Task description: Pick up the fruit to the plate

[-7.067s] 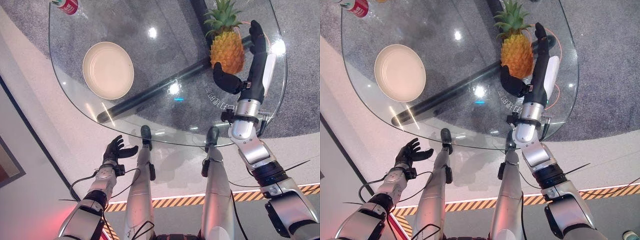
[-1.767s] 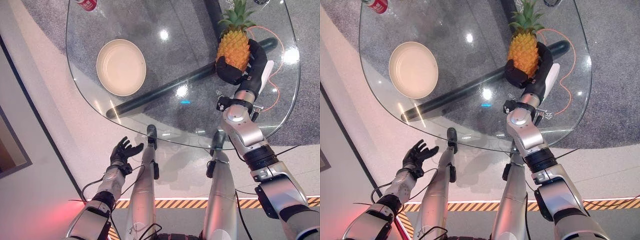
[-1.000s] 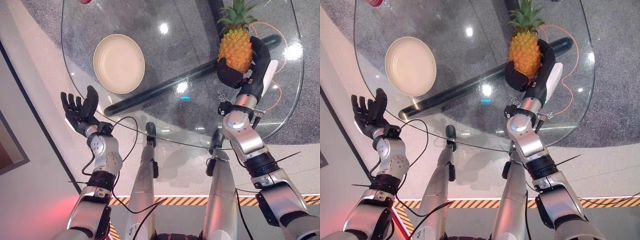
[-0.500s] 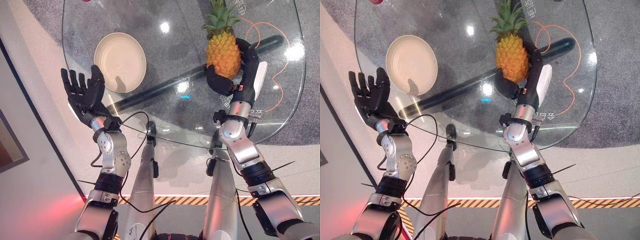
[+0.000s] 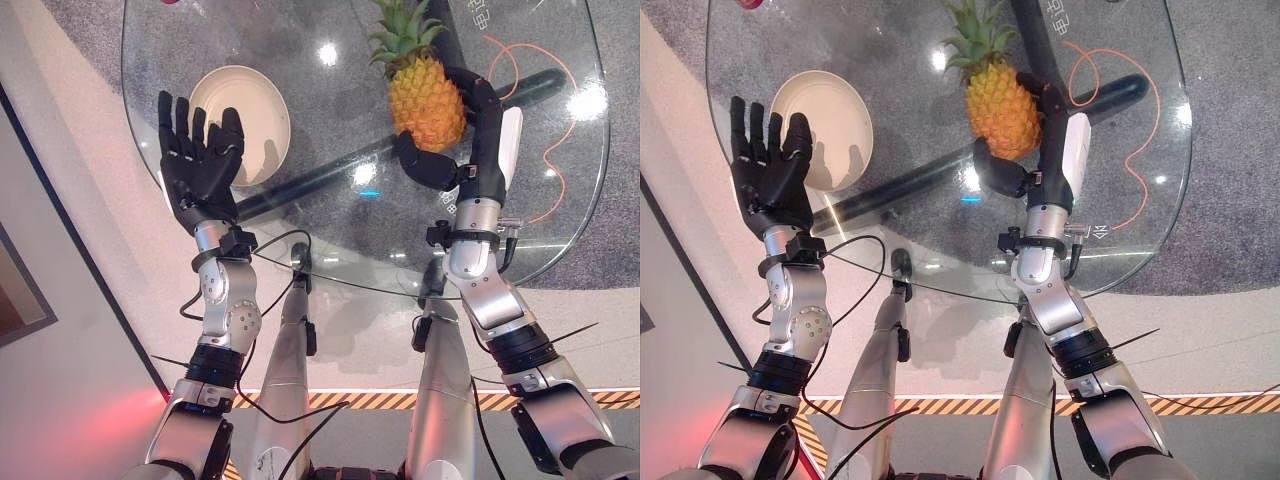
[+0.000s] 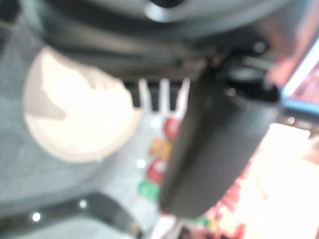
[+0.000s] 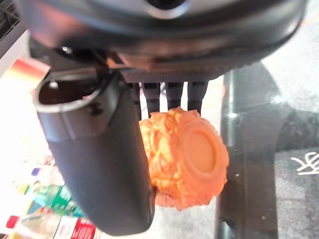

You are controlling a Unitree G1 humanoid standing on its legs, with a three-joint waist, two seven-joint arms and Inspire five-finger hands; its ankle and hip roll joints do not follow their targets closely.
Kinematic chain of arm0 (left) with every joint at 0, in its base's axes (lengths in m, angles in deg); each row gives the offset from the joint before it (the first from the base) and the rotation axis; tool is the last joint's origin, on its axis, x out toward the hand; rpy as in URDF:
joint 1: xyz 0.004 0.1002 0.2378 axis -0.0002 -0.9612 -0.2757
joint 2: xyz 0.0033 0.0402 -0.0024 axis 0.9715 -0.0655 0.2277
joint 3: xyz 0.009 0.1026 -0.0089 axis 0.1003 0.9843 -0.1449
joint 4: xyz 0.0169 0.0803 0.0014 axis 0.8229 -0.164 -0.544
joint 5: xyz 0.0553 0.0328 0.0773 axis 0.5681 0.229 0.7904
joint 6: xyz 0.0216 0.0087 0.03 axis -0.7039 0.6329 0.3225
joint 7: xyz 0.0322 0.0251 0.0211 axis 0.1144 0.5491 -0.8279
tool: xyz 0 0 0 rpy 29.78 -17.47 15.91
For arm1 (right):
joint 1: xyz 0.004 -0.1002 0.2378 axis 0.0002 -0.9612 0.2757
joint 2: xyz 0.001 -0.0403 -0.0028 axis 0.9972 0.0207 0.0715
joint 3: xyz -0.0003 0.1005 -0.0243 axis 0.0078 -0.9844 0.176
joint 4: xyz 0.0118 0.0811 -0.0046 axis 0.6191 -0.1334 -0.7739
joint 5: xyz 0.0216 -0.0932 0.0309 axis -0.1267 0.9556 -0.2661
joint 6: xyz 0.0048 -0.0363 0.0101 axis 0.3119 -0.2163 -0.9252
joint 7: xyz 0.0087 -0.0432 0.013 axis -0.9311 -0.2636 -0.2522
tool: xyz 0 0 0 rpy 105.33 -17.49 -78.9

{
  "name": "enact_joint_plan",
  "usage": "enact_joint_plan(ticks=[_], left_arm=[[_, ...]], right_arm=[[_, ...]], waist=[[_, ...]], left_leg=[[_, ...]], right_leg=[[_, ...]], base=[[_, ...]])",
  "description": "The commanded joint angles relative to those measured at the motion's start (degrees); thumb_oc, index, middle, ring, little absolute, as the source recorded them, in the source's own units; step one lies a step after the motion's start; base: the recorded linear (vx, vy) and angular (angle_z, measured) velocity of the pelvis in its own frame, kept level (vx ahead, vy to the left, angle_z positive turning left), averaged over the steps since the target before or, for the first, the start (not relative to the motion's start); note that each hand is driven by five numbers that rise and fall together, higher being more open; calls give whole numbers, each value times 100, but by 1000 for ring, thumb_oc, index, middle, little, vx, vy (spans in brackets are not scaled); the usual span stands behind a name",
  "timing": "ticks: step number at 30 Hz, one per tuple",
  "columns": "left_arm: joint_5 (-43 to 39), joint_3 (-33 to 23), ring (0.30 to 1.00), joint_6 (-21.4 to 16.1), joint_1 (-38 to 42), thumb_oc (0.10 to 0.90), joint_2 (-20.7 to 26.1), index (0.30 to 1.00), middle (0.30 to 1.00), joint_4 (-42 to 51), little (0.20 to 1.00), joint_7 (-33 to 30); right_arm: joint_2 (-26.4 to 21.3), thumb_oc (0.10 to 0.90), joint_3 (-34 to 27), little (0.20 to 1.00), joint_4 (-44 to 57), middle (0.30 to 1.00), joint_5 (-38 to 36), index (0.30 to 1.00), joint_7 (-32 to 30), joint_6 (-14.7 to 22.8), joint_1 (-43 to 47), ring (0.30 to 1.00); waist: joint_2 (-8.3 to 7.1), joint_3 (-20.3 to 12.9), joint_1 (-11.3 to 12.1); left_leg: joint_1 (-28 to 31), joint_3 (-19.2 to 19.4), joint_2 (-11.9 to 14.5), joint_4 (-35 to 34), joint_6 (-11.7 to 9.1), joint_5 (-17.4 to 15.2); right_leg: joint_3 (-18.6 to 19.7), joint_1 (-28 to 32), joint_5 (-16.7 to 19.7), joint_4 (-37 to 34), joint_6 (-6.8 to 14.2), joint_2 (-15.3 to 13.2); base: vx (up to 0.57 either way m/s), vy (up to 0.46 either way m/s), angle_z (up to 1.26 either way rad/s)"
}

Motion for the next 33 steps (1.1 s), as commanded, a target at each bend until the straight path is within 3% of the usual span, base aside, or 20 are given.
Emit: enact_joint_plan(ticks=[1, 15, 27, 33], left_arm=[[-286, -98, 900, -194, 323, 800, 543, 900, 900, 820, 900, 553], [-1481, 302, 900, 442, 808, 800, 435, 900, 900, 1067, 900, 1632], [-1999, 496, 900, 849, 931, 800, 285, 900, 900, 1237, 900, 1753], [-2071, 558, 900, 882, 958, 800, 266, 900, 900, 1203, 900, 1676]], right_arm=[[-79, 100, -41, 200, 1253, 300, 430, 300, 118, 748, 452, 300], [-157, 100, 481, 200, 1524, 300, 694, 300, 840, 619, 879, 300], [-114, 100, 760, 200, 1730, 300, 756, 300, 1127, 518, 1078, 300], [-109, 100, 881, 200, 1826, 300, 714, 300, 1193, 466, 1167, 300]], waist=[[-163, -74, -28], [-108, -74, -125], [-106, -74, -128], [-110, -74, -120]], left_leg=[[-103, -3, -240, 694, 219, -601], [-81, 75, -255, 582, 227, -533], [-111, 68, -272, 550, 222, -503], [-106, 66, -274, 529, 220, -488]], right_leg=[[-422, 322, 864, -805, -213, 303], [-319, 306, 928, -895, -201, 319], [-326, 288, 947, -933, -199, 325], [-343, 308, 955, -963, -203, 320]], base=[[-4, 32, 0], [0, 3, 0], [0, 0, 0], [0, 0, 0]])
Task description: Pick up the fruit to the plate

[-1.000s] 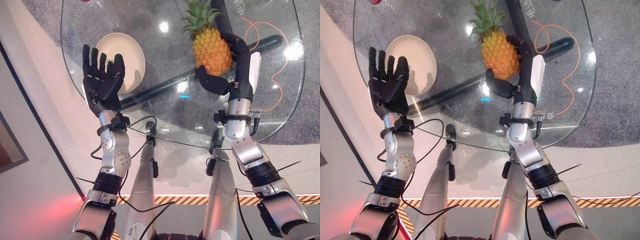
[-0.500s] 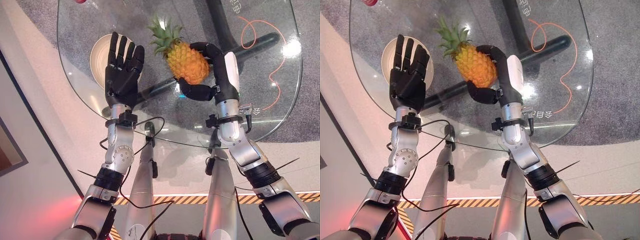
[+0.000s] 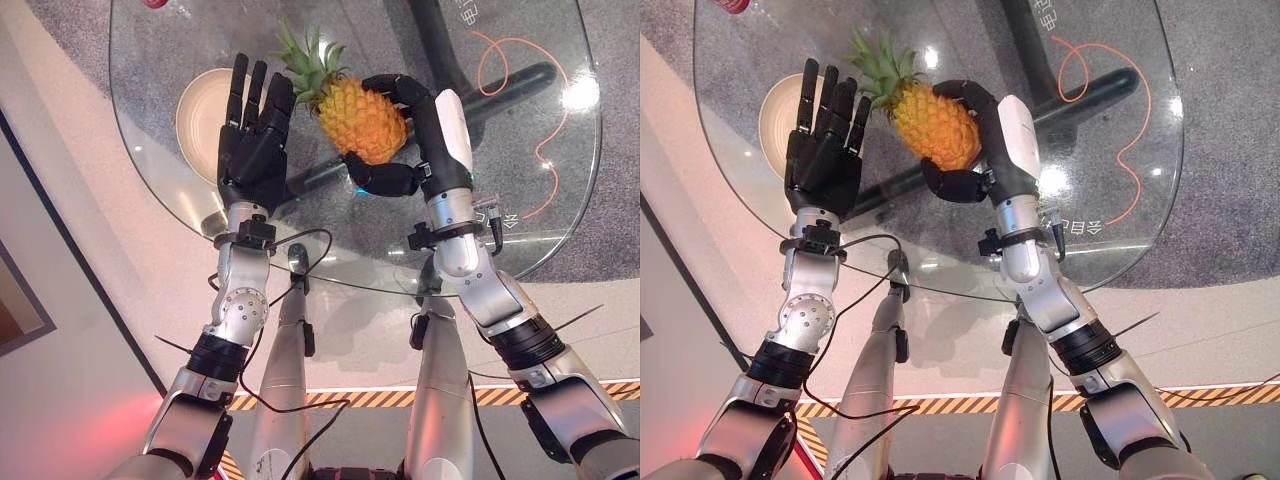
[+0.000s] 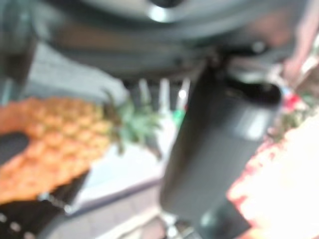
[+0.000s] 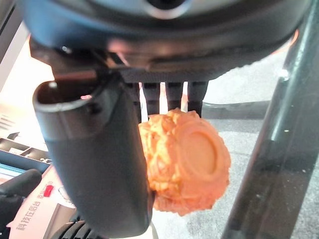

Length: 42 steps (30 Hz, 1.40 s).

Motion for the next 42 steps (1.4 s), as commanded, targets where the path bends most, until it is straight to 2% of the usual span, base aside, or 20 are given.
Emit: enact_joint_plan(ticks=[1, 16, 34, 42], left_arm=[[-11, 92, 900, -77, 600, 800, 130, 900, 900, 675, 900, 324], [-164, 207, 900, 176, 631, 800, 106, 900, 900, 786, 900, 385], [178, 71, 900, -104, 577, 800, 110, 900, 900, 793, 900, -59], [254, 24, 900, -90, 598, 800, 83, 900, 900, 855, 900, -166]], right_arm=[[119, 100, 204, 200, 1355, 300, 244, 300, 28, 595, 890, 300], [163, 100, 330, 200, 1455, 300, 250, 300, -27, 471, 938, 300], [184, 100, -128, 200, 1580, 300, 261, 300, -777, 686, 789, 300], [284, 100, -163, 200, 1634, 300, 290, 300, -665, 766, 774, 300]], waist=[[-107, -75, 22], [-94, -75, 38], [-131, -75, 8], [-137, -75, 9]], left_leg=[[-104, 26, -265, 567, 214, -482], [-104, 34, -272, 559, 227, -463], [-130, 18, -261, 574, 241, -470], [-122, 22, -252, 547, 242, -457]], right_leg=[[-376, 349, 952, -943, -207, 326], [-398, 364, 970, -957, -214, 306], [-380, 335, 968, -940, -203, 336], [-376, 349, 970, -956, -206, 345]], base=[[0, 0, 0], [0, 0, 0], [0, 0, 0], [0, 0, 0]])
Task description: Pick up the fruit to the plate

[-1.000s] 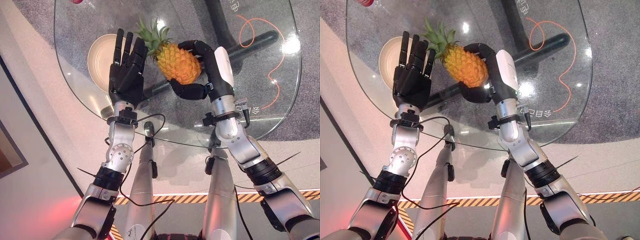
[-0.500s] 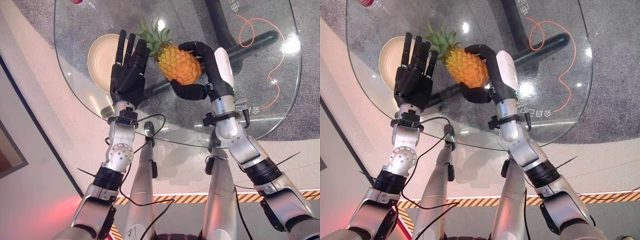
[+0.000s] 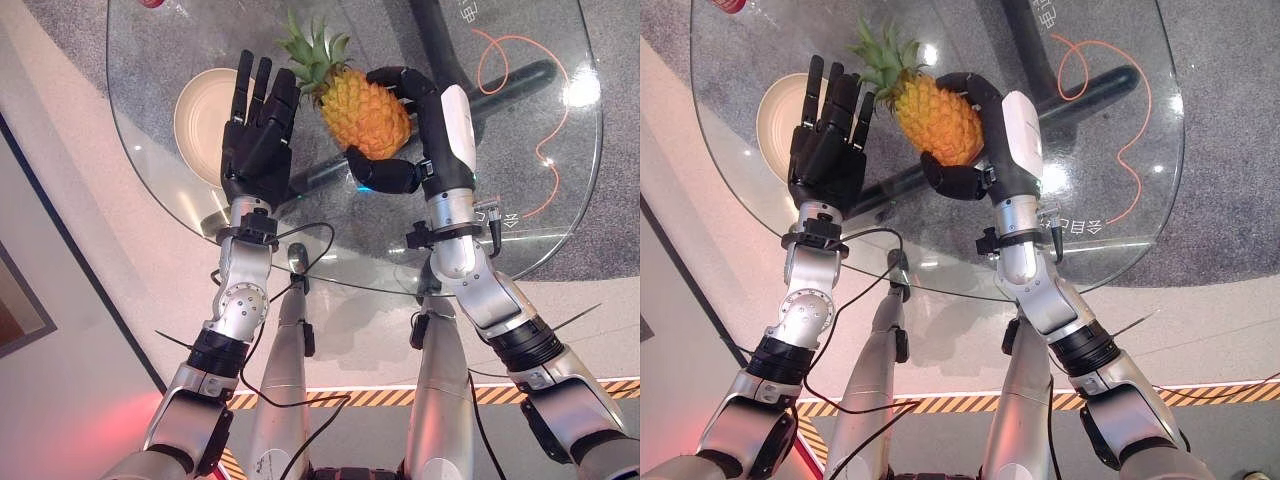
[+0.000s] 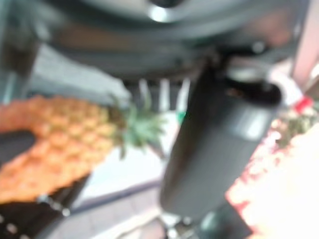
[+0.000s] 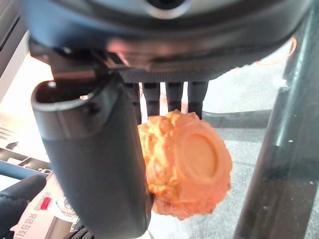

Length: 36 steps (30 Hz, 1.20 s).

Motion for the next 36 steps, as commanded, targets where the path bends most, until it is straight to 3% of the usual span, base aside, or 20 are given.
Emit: enact_joint_plan(ticks=[1, 24, 36], left_arm=[[449, 26, 900, -272, 441, 800, 78, 900, 900, 734, 900, 99], [521, 131, 900, -185, 531, 800, -10, 900, 900, 679, 900, 42], [527, 260, 900, 56, 588, 800, 2, 900, 900, 728, 900, 188]], right_arm=[[281, 100, -204, 200, 1452, 300, 290, 300, -230, 901, 776, 300], [490, 100, 167, 200, 1648, 300, 111, 300, 258, 880, 998, 300], [511, 100, 370, 200, 1746, 300, 4, 300, 494, 779, 1124, 300]], waist=[[-136, -75, 9], [-137, -75, 44], [-117, -75, 59]], left_leg=[[-120, 0, -253, 574, 243, -455], [-110, 21, -238, 480, 224, -384], [-127, 27, -233, 491, 214, -371]], right_leg=[[-387, 376, 972, -953, -207, 345], [-413, 406, 966, -993, -226, 375], [-415, 393, 962, -980, -234, 371]], base=[[0, 0, 0], [0, 0, 0], [0, 0, 0]])
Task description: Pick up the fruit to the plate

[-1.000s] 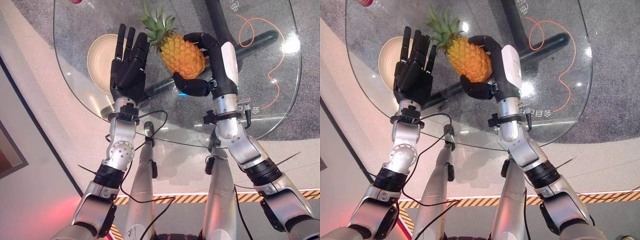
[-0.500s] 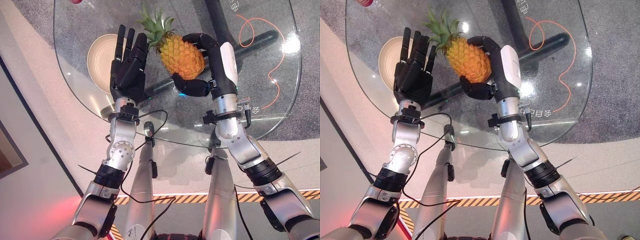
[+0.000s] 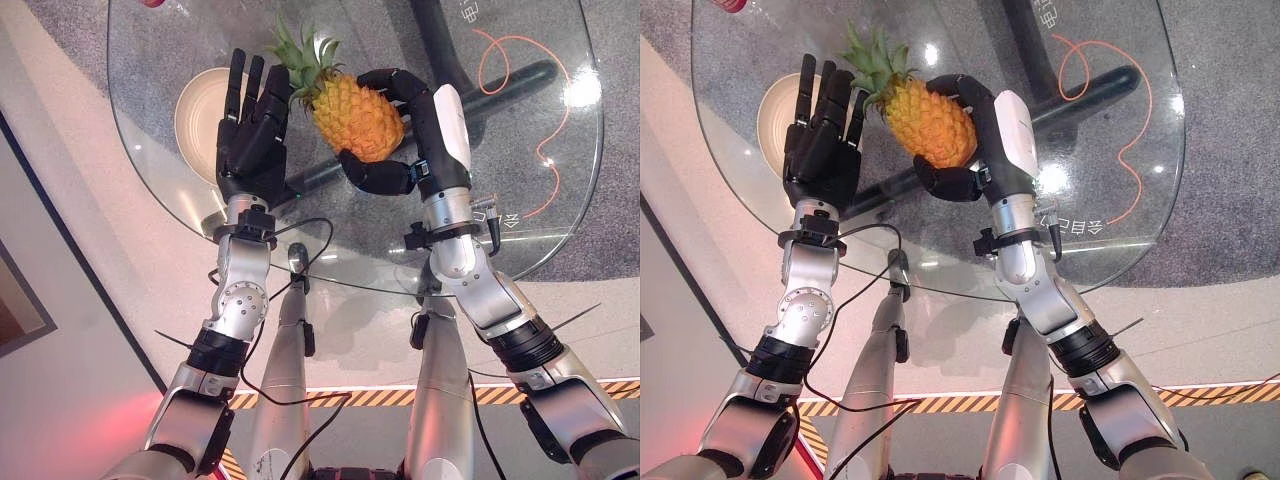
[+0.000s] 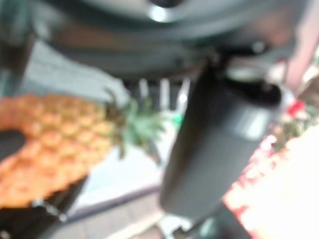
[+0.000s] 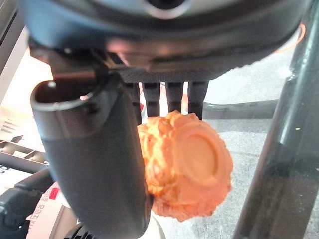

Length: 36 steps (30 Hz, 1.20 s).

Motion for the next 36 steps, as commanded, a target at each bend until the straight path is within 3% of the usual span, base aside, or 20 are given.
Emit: enact_joint_plan(ticks=[1, 13, 25, 36], left_arm=[[393, 308, 900, 77, 593, 800, 34, 900, 900, 716, 900, 378], [310, 460, 900, 307, 612, 800, 147, 900, 900, 686, 900, 864], [327, 326, 900, -35, 544, 800, 168, 900, 900, 670, 900, 493], [1007, 200, 900, -199, 544, 800, 242, 900, 900, 662, 900, 46]], right_arm=[[501, 100, 328, 200, 1659, 300, 6, 300, 175, 784, 1126, 300], [450, 100, 416, 200, 1654, 300, -5, 300, 27, 753, 1119, 300], [310, 100, 69, 200, 1711, 300, 60, 300, -585, 813, 926, 300], [236, 100, -357, 200, 1769, 300, 104, 300, -932, 1013, 817, 300]], waist=[[-116, -75, 51], [-104, -75, 41], [-114, -75, 27], [-131, -75, -10]], left_leg=[[-129, 25, -234, 496, 214, -372], [-115, 30, -240, 501, 225, -381], [-129, 7, -241, 546, 222, -414], [-129, 8, -216, 499, 220, -400]], right_leg=[[-414, 390, 958, -972, -233, 370], [-401, 401, 962, -976, -238, 371], [-428, 373, 967, -968, -194, 324], [-403, 366, 978, -1004, -181, 345]], base=[[0, 0, 0], [0, 0, 0], [0, 0, 0], [0, 0, 0]])
